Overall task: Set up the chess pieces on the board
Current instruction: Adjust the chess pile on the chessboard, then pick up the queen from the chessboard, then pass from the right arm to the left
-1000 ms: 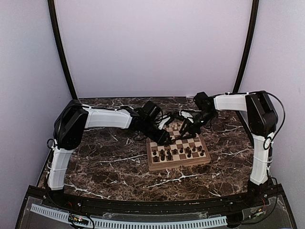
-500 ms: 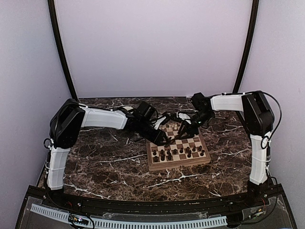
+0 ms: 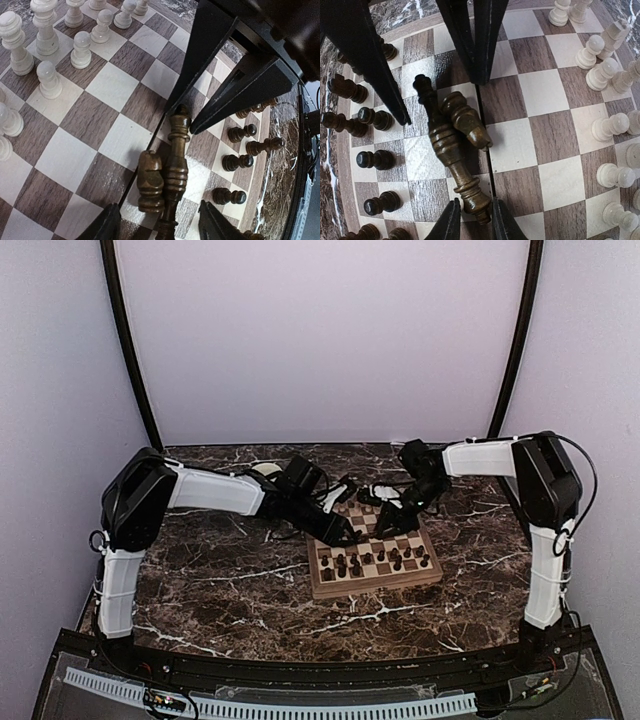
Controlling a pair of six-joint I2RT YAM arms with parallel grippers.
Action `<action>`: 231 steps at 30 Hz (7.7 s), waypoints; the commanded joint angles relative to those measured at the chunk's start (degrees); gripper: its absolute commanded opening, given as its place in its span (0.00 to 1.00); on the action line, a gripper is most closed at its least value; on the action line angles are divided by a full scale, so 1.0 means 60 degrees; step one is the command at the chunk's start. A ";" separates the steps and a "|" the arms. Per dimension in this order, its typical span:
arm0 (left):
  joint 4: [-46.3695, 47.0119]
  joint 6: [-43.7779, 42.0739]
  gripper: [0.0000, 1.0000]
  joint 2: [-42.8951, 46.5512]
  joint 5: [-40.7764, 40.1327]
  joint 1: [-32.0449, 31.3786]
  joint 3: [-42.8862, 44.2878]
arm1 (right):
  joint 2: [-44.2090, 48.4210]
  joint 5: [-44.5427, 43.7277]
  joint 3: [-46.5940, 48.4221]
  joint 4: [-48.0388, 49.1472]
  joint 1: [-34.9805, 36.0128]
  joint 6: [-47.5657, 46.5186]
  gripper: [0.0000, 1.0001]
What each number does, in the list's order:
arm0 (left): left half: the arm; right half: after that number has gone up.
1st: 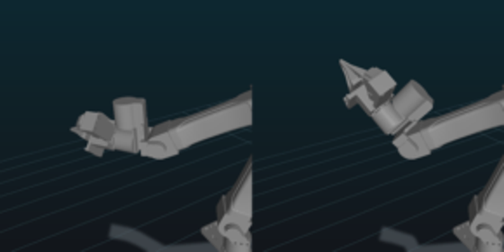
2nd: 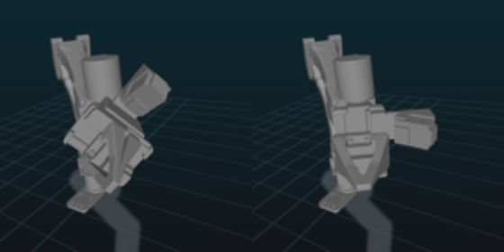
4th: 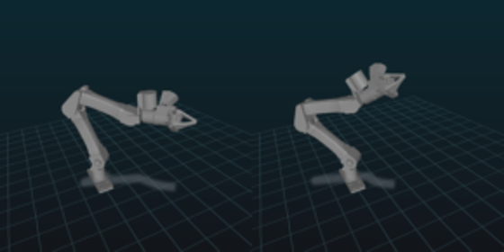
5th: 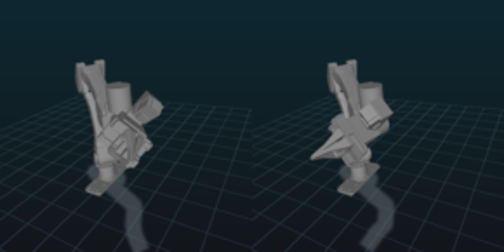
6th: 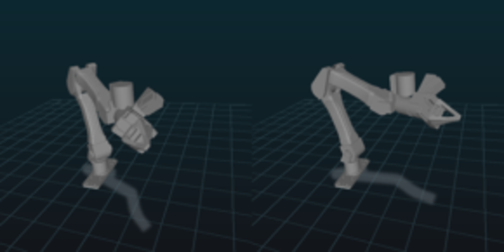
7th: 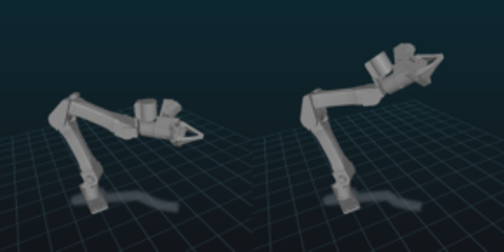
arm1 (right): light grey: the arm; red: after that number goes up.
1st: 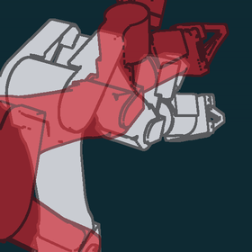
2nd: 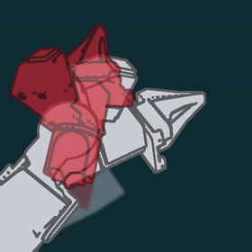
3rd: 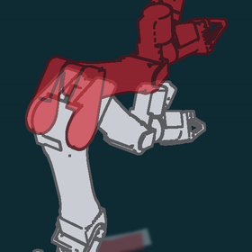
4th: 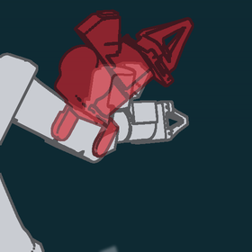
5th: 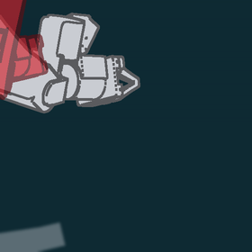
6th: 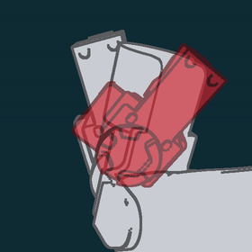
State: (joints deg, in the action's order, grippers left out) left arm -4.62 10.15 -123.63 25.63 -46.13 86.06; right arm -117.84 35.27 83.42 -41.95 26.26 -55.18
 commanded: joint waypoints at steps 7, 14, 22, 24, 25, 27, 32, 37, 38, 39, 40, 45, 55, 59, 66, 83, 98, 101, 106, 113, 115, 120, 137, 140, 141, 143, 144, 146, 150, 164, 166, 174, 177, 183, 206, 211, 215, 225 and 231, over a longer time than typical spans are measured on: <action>0.0925 -0.0211 0.60 0.0994 0.0159 -0.0059 -0.1270 | 0.0714 -0.0571 -0.1064 0.0053 0.0106 0.0289 0.27; 0.1191 -0.0400 0.60 0.1156 0.0100 -0.0056 -0.1618 | 0.0393 -0.0448 -0.0874 0.0177 0.0156 0.0319 0.31; 0.2428 -0.0582 0.60 0.1515 -0.0079 -0.0057 -0.2564 | 0.0268 -0.0736 -0.0868 0.0412 0.0321 0.0290 0.31; 0.2959 -0.0599 0.60 0.1625 -0.0142 -0.0049 -0.2896 | 0.0295 -0.0804 -0.0943 0.0529 0.0339 0.0303 0.31; 0.3108 -0.0668 0.60 0.1651 -0.0196 -0.0055 -0.3004 | 0.0303 -0.0821 -0.0972 0.0565 0.0358 0.0305 0.31; 0.3341 -0.0797 0.60 0.1658 -0.0312 -0.0060 -0.3148 | 0.0308 -0.0852 -0.1004 0.0602 0.0408 0.0312 0.30; 0.3950 -0.1134 0.59 0.1575 -0.0570 -0.0060 -0.3381 | 0.0204 -0.0963 -0.0988 0.0575 0.0501 0.0297 0.17; 0.4415 -0.1565 0.58 0.1393 -0.0597 -0.0065 -0.3407 | 0.0392 -0.1016 -0.0956 0.0407 0.0501 0.0207 0.12; 0.4516 -0.1616 0.58 0.1315 -0.0595 -0.0070 -0.3366 | 0.0449 -0.1027 -0.0941 0.0390 0.0501 0.0192 0.11; 0.4562 -0.1749 0.57 0.1263 -0.0587 -0.0081 -0.3347 | 0.0489 -0.1042 -0.0928 0.0363 0.0501 0.0188 0.11; 0.4696 -0.1930 0.57 0.1191 -0.0574 -0.0093 -0.3314 | 0.0531 -0.1034 -0.0917 0.0328 0.0501 0.0188 0.11; 0.5063 -0.2384 0.56 0.0918 -0.0396 -0.0242 -0.3166 | 0.0626 -0.0910 -0.0832 0.0249 0.0488 0.0285 0.11; 0.4783 -0.2959 0.52 0.0550 -0.0864 -0.0435 -0.2853 | 0.0590 -0.0597 -0.0595 0.0079 0.0403 0.0509 0.10; 0.4635 -0.3129 0.47 0.0453 -0.1178 -0.0456 -0.2772 | 0.0668 -0.0535 -0.0553 0.0015 0.0374 0.0539 0.10; 0.4041 -0.3275 0.43 0.0373 -0.1067 -0.0456 -0.2427 | 0.0769 -0.0461 -0.0374 -0.0088 0.0267 0.0583 0.10; 0.2862 -0.2947 0.42 0.0368 -0.0699 -0.0451 -0.1749 | 0.0907 -0.0389 -0.0253 -0.0140 0.0265 0.0655 0.10; 0.2752 -0.3186 0.33 0.0024 -0.1184 -0.0445 -0.1711 | 0.1330 -0.0735 -0.0319 -0.0508 0.0109 0.0498 0.09; 0.2741 -0.3174 0.30 -0.0021 -0.1208 -0.0449 -0.1670 | 0.1437 -0.0764 -0.0360 -0.0640 0.0034 0.0432 0.09; 0.2676 -0.3151 0.27 -0.0106 -0.1265 -0.0450 -0.1586 | 0.1623 -0.0864 -0.0544 -0.0703 -0.0053 0.0382 0.09; 0.2685 -0.3128 0.26 -0.0101 -0.1305 -0.0450 -0.1556 | 0.1894 -0.0976 -0.0771 -0.0797 -0.0176 0.0303 0.09; 0.2755 -0.3113 0.29 -0.0026 -0.1331 -0.0452 -0.1589 | 0.1902 -0.1026 -0.0821 -0.0758 -0.0187 0.0340 0.09; 0.3511 -0.2982 0.38 0.0312 -0.1058 -0.0450 -0.1978 | 0.1781 -0.0964 -0.0780 -0.0698 -0.0189 0.0403 0.09; 0.3810 -0.2792 0.27 0.0296 0.0050 -0.0448 -0.1614 | 0.1578 -0.0896 -0.0588 -0.0595 -0.0188 0.0622 0.09; 0.3817 -0.2746 0.33 0.0282 0.0069 -0.0456 -0.1541 | 0.1524 -0.0897 -0.0559 -0.0569 -0.0193 0.0678 0.09; 0.3843 -0.2699 0.36 0.0285 0.0029 -0.0449 -0.1534 | 0.1513 -0.0890 -0.0545 -0.0576 -0.0188 0.0685 0.09; 0.3866 -0.2657 0.39 0.0284 -0.0026 -0.0446 -0.1516 | 0.1498 -0.0883 -0.0516 -0.0581 -0.0187 0.0699 0.09; 0.3871 -0.2650 0.38 0.0276 -0.0024 -0.0454 -0.1502 | 0.1505 -0.0883 -0.0503 -0.0577 -0.0187 0.0706 0.09; 0.3873 -0.2640 0.36 0.0267 -0.0037 -0.0456 -0.1485 | 0.1506 -0.0870 -0.0492 -0.0581 -0.0197 0.0715 0.09; 0.3952 -0.2560 0.29 0.0259 0.0066 -0.0447 -0.1468 | 0.1487 -0.0868 -0.0457 -0.0581 -0.0188 0.0726 0.09; 0.4209 -0.2467 0.10 0.0372 0.0133 -0.0444 -0.1700 | 0.1655 -0.0931 -0.0146 -0.1258 -0.1005 0.0385 0.09; 0.4341 -0.2426 0.09 0.0420 0.0082 -0.0442 -0.1826 | 0.1834 -0.1088 -0.0227 -0.1298 -0.1117 0.0275 0.09; 0.4204 -0.2382 0.27 0.0356 -0.0172 -0.0437 -0.1732 | 0.2419 -0.1250 -0.0487 -0.1327 -0.1091 0.0312 0.09; 0.4030 -0.2399 0.37 0.0374 -0.0335 -0.0428 -0.1640 | 0.2578 -0.1259 -0.0431 -0.1317 -0.0931 0.0416 0.09; 0.3980 -0.2385 0.45 0.0660 -0.0323 -0.0432 -0.1692 | 0.2695 -0.1588 -0.0282 -0.1310 -0.0625 0.0603 0.10; 0.4966 0.0742 0.52 0.1870 0.2254 -0.0363 -0.2106 | 0.3804 -0.2692 -0.0104 -0.1016 0.1241 0.1008 0.10; 0.4944 0.0880 0.53 0.1659 0.2461 -0.0365 -0.1873 | 0.3924 -0.2747 -0.0051 -0.1024 0.1512 0.1022 0.10; 0.4765 0.0859 0.53 0.1532 0.2275 -0.0354 -0.1740 | 0.4006 -0.2742 0.0002 -0.1046 0.1668 0.1062 0.10; 0.4754 0.1011 0.53 0.1359 0.1910 -0.0275 -0.1659 | 0.4097 -0.2645 0.0093 -0.1132 0.1761 0.1088 0.10; 0.5248 0.1162 0.35 0.1294 0.2591 -0.0225 -0.1692 | 0.4073 -0.2647 0.0097 -0.1112 0.1814 0.1108 0.11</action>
State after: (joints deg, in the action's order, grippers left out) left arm 23.86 16.25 -116.14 38.24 -47.86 75.02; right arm -94.70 18.44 82.67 -49.34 36.47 -48.97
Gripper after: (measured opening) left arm 0.382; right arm 0.133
